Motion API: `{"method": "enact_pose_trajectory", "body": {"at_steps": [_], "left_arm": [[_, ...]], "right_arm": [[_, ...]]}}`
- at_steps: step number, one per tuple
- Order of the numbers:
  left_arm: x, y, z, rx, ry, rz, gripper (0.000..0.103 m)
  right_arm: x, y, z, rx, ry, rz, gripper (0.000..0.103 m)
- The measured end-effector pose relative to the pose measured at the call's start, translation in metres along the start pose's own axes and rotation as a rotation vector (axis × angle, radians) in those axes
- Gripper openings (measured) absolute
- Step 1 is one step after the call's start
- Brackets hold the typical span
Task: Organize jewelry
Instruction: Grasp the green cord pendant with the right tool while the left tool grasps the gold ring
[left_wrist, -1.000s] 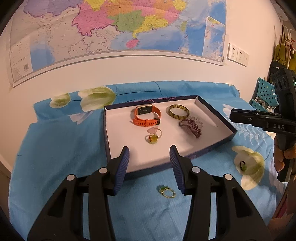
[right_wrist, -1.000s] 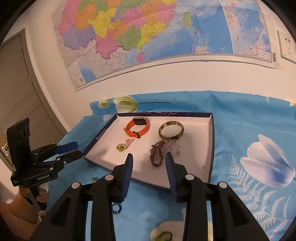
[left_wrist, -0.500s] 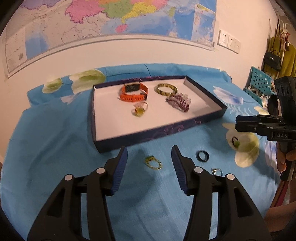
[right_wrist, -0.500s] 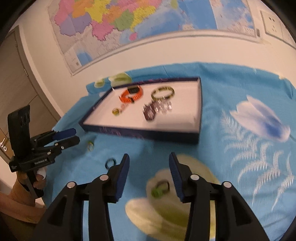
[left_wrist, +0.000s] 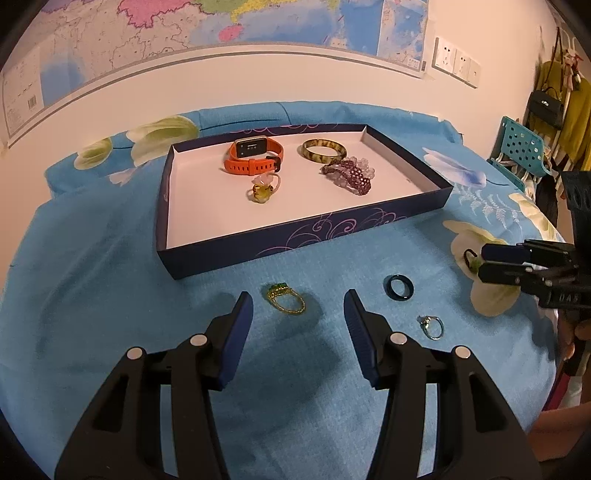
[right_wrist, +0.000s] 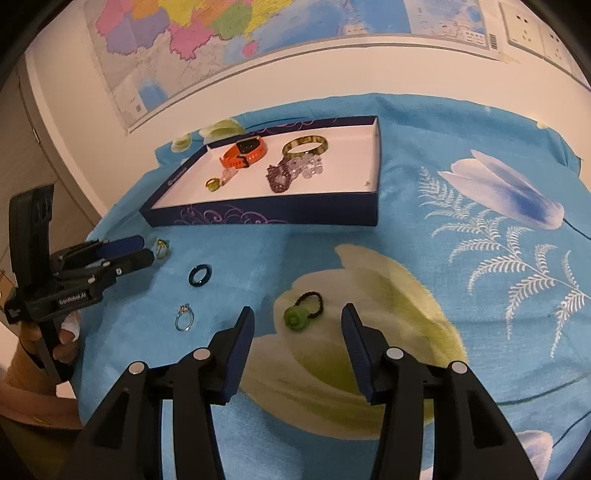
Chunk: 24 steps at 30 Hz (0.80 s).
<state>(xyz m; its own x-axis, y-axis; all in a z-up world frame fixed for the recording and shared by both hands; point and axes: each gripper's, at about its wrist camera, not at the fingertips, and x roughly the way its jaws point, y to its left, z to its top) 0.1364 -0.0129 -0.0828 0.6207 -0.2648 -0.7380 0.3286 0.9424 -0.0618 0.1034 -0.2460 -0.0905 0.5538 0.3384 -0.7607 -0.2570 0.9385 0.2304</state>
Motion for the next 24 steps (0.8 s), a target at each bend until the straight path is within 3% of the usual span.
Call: {"method": "enact_pose_trajectory", "body": {"at_steps": [5, 13, 24], "left_arm": [[0.004, -0.001, 0.001, -0.002, 0.010, 0.008, 0.050], [0.013, 0.003, 0.004, -0.024, 0.041, 0.003, 0.043], [0.023, 0.004, 0.008, -0.026, 0.062, 0.014, 0.039]], "right_arm": [[0.006, 0.009, 0.002, -0.032, -0.002, -0.050, 0.045], [0.007, 0.010, 0.000, -0.067, -0.004, -0.121, 0.021], [0.005, 0.007, 0.002, -0.044, -0.013, -0.092, 0.020]]}}
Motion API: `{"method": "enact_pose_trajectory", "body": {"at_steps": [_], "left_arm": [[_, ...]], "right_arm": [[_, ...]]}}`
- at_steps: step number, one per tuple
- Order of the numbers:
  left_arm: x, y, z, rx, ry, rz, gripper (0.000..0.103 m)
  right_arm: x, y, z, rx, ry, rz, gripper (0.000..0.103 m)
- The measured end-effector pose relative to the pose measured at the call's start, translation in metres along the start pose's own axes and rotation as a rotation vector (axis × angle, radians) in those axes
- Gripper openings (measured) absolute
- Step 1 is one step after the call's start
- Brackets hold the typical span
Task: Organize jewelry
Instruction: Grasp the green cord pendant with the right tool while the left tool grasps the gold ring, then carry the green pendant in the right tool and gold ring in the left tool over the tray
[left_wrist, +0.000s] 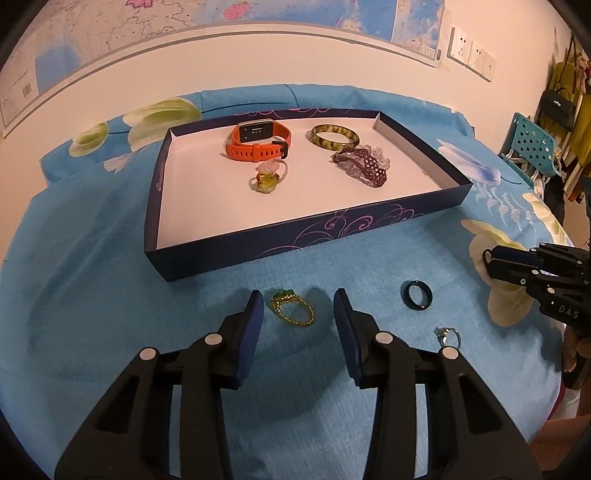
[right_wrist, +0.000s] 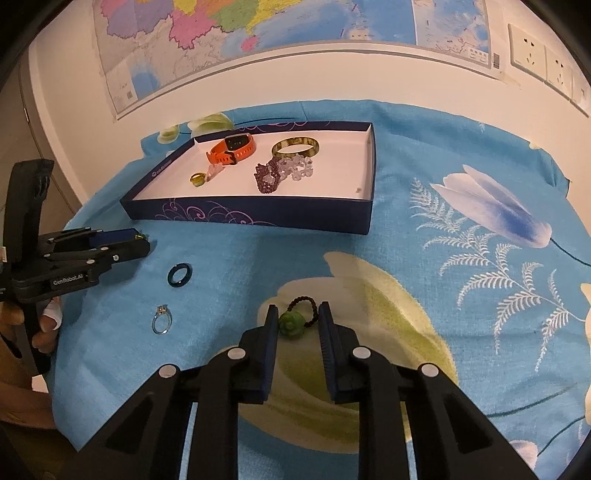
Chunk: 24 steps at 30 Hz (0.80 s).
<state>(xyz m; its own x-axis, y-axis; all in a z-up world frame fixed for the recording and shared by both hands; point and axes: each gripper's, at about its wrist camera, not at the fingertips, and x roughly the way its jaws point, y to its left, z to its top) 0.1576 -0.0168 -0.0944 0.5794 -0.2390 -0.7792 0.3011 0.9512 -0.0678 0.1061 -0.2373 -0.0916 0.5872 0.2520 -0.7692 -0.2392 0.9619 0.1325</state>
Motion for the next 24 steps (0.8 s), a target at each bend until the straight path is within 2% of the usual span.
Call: {"method": "enact_pose_trajectory", "body": {"at_steps": [2, 6, 9, 24], "left_arm": [[0.001, 0.000, 0.001, 0.000, 0.003, 0.000, 0.035], [0.003, -0.001, 0.002, 0.003, 0.008, -0.001, 0.020], [0.002, -0.001, 0.001, 0.004, 0.005, 0.002, 0.015], [-0.008, -0.004, -0.002, -0.001, -0.021, -0.019, 0.011]], "right_arm": [[-0.001, -0.001, 0.001, 0.006, -0.005, 0.012, 0.020], [-0.004, -0.001, 0.003, 0.015, -0.017, 0.037, 0.020], [-0.004, -0.002, 0.004, 0.026, -0.023, 0.059, 0.020], [-0.011, 0.001, 0.015, 0.034, -0.073, 0.121, 0.020]]}}
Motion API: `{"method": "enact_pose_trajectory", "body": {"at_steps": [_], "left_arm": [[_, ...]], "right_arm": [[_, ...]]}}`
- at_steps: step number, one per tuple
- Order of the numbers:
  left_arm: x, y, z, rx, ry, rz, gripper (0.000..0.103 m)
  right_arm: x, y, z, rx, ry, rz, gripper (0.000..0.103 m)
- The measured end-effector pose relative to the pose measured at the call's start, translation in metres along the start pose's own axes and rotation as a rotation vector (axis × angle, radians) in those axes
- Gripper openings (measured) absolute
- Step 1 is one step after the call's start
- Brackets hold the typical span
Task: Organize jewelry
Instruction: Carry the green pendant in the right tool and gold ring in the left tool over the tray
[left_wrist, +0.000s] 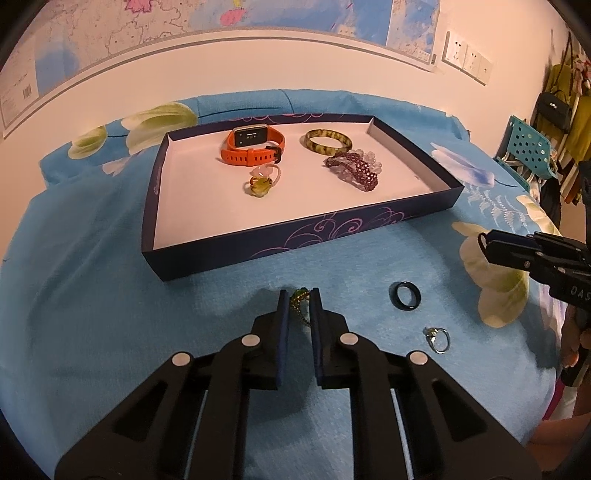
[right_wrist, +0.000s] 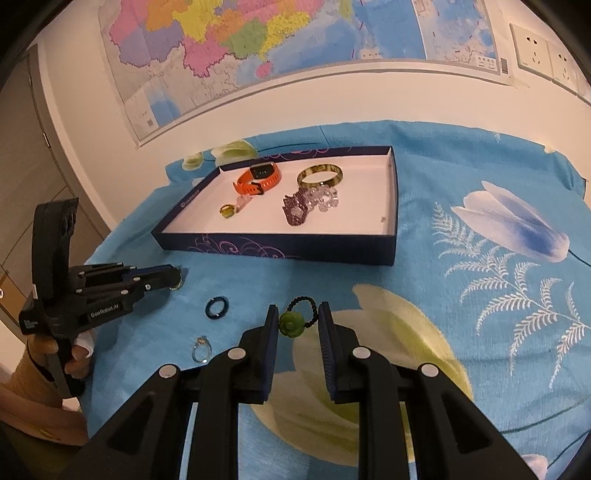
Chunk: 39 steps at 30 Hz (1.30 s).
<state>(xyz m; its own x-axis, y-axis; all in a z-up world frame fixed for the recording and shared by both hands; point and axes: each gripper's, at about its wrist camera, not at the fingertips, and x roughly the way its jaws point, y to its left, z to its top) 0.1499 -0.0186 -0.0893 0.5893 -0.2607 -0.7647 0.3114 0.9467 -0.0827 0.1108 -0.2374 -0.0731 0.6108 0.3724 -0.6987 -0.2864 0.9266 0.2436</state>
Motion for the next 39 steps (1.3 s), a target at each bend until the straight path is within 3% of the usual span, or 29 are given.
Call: {"method": "enact_pose_trajectory", "body": {"at_steps": [23, 39], "left_arm": [[-0.038, 0.000, 0.017, -0.003, -0.118, -0.034, 0.011], [-0.032, 0.004, 0.049, 0.000, -0.165, -0.022, 0.011]], "right_arm": [[-0.004, 0.012, 0.032, -0.041, -0.070, 0.039, 0.020], [0.013, 0.019, 0.070, -0.082, -0.104, 0.045, 0.020]]}}
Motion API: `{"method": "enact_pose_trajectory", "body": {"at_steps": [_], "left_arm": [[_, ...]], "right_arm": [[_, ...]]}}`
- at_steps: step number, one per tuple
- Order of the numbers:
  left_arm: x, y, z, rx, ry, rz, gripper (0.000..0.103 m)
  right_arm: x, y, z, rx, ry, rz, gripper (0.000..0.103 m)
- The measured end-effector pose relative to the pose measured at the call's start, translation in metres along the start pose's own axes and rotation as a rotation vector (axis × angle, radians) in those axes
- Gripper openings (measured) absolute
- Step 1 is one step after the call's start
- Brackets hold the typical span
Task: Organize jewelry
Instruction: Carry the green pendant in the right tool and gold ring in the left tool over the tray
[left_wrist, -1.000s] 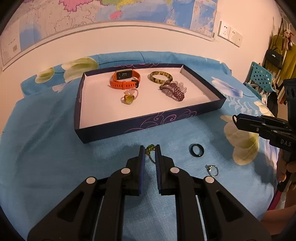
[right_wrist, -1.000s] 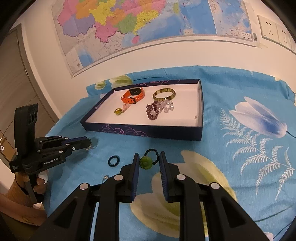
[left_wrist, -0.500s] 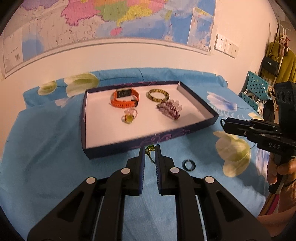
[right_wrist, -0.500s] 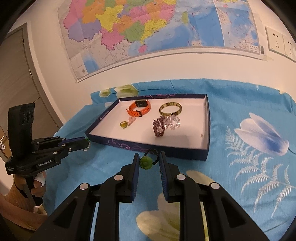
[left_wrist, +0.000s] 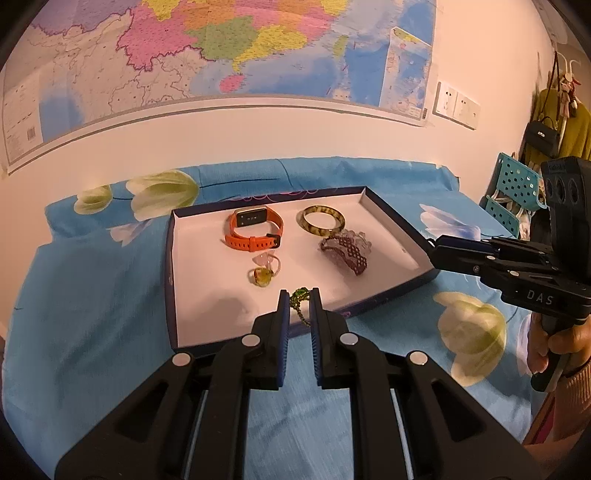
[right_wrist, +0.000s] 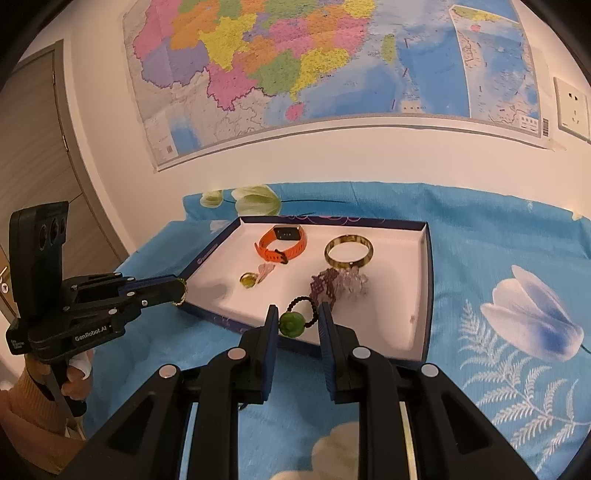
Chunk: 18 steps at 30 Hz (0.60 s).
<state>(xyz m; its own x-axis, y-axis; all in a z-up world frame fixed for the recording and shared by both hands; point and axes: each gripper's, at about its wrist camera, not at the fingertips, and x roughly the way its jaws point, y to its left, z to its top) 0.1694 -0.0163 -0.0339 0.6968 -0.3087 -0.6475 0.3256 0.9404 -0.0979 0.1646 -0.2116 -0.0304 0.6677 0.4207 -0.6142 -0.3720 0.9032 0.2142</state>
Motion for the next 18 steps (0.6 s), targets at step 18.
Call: {"method": "enact_pose_trajectory", "body": {"at_steps": [18], "left_arm": [[0.028, 0.007, 0.013, -0.009, 0.017, 0.016, 0.011]], "right_arm": [[0.034, -0.010, 0.014, 0.027, 0.026, -0.013, 0.020]]}}
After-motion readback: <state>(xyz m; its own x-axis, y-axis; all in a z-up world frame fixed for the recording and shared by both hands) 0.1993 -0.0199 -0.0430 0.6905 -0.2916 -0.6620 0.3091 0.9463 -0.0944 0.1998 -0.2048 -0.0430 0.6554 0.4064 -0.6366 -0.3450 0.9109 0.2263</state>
